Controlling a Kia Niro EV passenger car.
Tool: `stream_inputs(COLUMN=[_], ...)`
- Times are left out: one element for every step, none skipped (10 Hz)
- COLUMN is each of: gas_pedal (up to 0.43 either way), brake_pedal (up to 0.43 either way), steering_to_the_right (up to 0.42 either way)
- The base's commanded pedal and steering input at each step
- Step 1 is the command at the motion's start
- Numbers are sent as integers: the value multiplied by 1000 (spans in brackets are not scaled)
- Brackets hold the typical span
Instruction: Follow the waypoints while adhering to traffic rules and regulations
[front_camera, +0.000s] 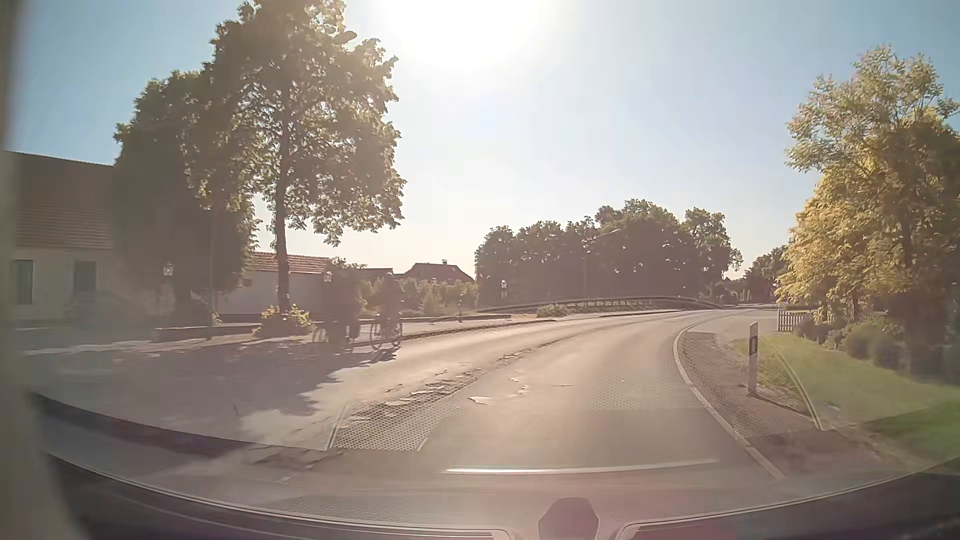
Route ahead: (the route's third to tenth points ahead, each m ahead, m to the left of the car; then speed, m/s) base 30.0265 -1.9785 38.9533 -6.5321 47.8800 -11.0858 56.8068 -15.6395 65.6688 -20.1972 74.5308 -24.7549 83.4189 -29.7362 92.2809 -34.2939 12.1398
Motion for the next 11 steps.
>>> stream_inputs(gas_pedal=[280, 240, 228, 228, 228, 240, 240, 248, 248, 248, 248], brake_pedal=[6, 6, 6, 6, 6, 6, 6, 6, 6, 6, 6], steering_to_the_right=[69, 74, 76, 76, 76, 76, 75, 74, 74, 73, 72])
